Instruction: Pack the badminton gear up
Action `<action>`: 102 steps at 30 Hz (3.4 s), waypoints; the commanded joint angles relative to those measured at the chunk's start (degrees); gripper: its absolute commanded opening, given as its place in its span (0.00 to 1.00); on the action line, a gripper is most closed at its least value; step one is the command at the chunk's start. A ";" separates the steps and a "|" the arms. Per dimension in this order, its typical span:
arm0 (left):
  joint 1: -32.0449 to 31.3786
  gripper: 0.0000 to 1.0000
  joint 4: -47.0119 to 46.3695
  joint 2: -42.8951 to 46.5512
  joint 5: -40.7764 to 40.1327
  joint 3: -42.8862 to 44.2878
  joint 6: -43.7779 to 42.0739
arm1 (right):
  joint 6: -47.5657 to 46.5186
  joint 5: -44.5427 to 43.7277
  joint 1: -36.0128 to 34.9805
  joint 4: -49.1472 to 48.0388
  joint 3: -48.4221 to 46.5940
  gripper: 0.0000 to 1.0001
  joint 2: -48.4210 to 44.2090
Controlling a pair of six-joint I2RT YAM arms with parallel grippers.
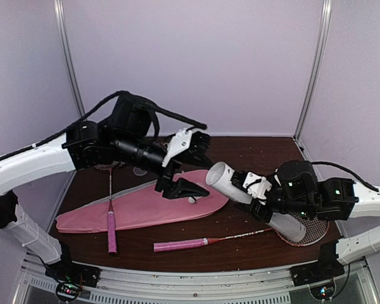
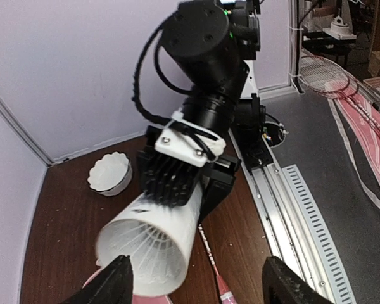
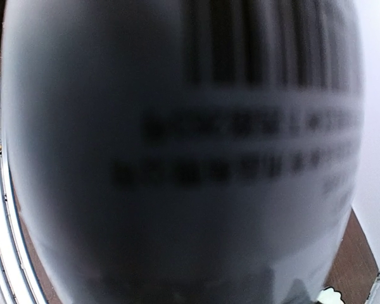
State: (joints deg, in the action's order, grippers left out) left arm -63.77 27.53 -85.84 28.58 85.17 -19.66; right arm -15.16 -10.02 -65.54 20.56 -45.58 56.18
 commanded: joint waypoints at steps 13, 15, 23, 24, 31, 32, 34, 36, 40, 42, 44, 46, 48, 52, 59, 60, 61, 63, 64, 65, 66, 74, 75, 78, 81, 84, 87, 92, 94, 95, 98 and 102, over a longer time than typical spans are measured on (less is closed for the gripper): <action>18.85 0.73 14.07 -17.09 0.15 9.81 -5.90 | 1.51 -2.11 0.14 0.99 0.10 0.29 -5.11; 18.93 0.73 18.82 -23.67 -0.05 16.19 -8.41 | 1.66 -1.72 0.14 0.98 0.32 0.29 -5.69; 18.94 0.73 33.49 -46.53 -1.25 41.92 -14.51 | 1.66 -1.11 0.06 1.94 -0.11 0.29 -6.00; 18.90 0.74 33.81 -48.20 -1.73 43.38 -14.79 | 1.68 -1.08 0.05 1.94 0.00 0.29 -6.02; 18.86 0.71 35.41 -54.64 -3.23 47.52 -16.53 | 1.94 -1.09 0.06 1.03 0.44 0.29 -5.41; 18.86 0.69 35.91 -54.92 -3.39 47.29 -16.73 | 1.89 -1.13 0.04 0.84 0.43 0.29 -5.12; 18.85 0.66 36.26 -55.08 -3.29 46.34 -17.15 | 1.75 -1.21 0.05 0.76 0.18 0.29 -4.62; 18.94 0.64 36.19 -55.02 -2.88 44.74 -17.17 | 1.46 -1.23 0.05 0.55 0.10 0.29 -4.15; 19.39 0.54 35.88 -54.08 -1.85 41.37 -16.67 | 1.19 -1.10 -0.01 0.50 -0.05 0.29 -3.34; 20.02 0.44 33.55 -52.28 -0.46 38.31 -15.33 | 1.12 -1.10 0.02 0.17 0.22 0.29 -3.09; 20.92 0.36 29.87 -49.55 1.54 33.16 -14.28 | 0.85 -1.12 0.05 0.07 0.44 0.29 -2.70; 21.76 0.27 27.06 -46.40 1.55 28.98 -12.51 | 0.55 -1.16 0.01 0.26 0.18 0.29 -2.13; 22.86 0.21 25.43 -43.71 1.95 25.39 -11.30 | 0.21 -1.04 0.06 0.64 -0.45 0.29 -1.68; 24.88 0.06 20.99 -37.10 2.46 17.82 -9.37 | -0.05 -1.17 0.14 0.32 -0.63 0.29 -1.73; 28.84 0.00 15.67 -29.77 3.02 9.53 -6.53 | 0.05 -1.59 0.19 -0.25 -0.09 0.29 -1.87; 29.33 0.00 13.25 -28.36 2.64 7.98 -5.52 | 0.07 -1.80 0.22 -0.25 -0.07 0.29 -1.81; 29.57 0.00 10.78 -26.55 2.28 6.28 -4.20 | 0.24 -2.01 0.23 -0.24 0.09 0.29 -1.74; 29.64 0.00 5.08 -22.35 0.26 3.19 -1.32 | 0.59 -2.11 0.16 -0.68 0.33 0.29 -1.48; 29.66 0.00 1.99 -18.77 -0.41 1.51 1.31 | 0.79 -2.17 0.23 -1.10 0.57 0.29 -1.38; 29.60 0.00 -1.71 -15.55 -0.71 -0.20 3.52 | 1.12 -2.19 0.19 -1.57 0.69 0.29 -1.29; 29.54 0.00 -6.23 -12.39 -1.18 -3.27 6.05 | 1.35 -2.18 0.19 -2.16 0.82 0.29 -1.14; 24.39 0.00 -26.37 8.23 -3.96 -13.47 15.89 | 2.15 -2.57 0.75 -7.34 -0.07 0.29 0.15; 22.73 0.00 -28.20 9.41 -4.96 -13.71 16.87 | 2.28 -2.76 0.76 -7.68 -0.38 0.29 0.45; 16.83 0.00 -33.59 11.38 -9.07 -14.47 18.16 | 2.68 -2.97 0.72 -8.97 -1.17 0.29 0.90; 12.15 0.00 -40.45 11.18 -9.80 -15.53 20.39 | 3.28 -2.53 0.76 -10.34 -1.66 0.30 0.54; 8.95 0.00 -44.36 10.26 -11.14 -15.89 21.63 | 3.18 -2.01 0.76 -11.16 -2.33 0.30 0.59; 6.92 0.00 -46.10 8.31 -9.42 -15.06 22.12 | 3.17 -1.59 0.72 -11.55 -2.98 0.30 1.21; 4.83 0.00 -44.92 5.89 -4.88 -12.95 21.22 | 4.01 -1.59 0.76 -12.78 -3.70 0.30 2.10; 4.33 0.00 -45.29 5.53 -4.64 -12.82 21.24 | 4.38 -1.44 0.74 -13.63 -3.76 0.30 2.45; 4.15 0.00 -45.65 5.47 -4.37 -12.72 21.32 | 4.47 -1.31 0.76 -13.78 -3.79 0.30 2.60; 3.68 0.00 -45.83 5.65 -4.52 -12.48 21.01 | 4.61 -1.39 0.70 -13.94 -3.98 0.30 3.20; 3.47 0.00 -45.11 5.95 -4.02 -11.51 21.00 | 4.48 -1.67 0.73 -13.97 -3.99 0.30 3.25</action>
State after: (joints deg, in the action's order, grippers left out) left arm -59.96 -14.59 -80.18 23.20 70.94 1.10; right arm -11.27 -11.44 -64.79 9.80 -47.44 59.53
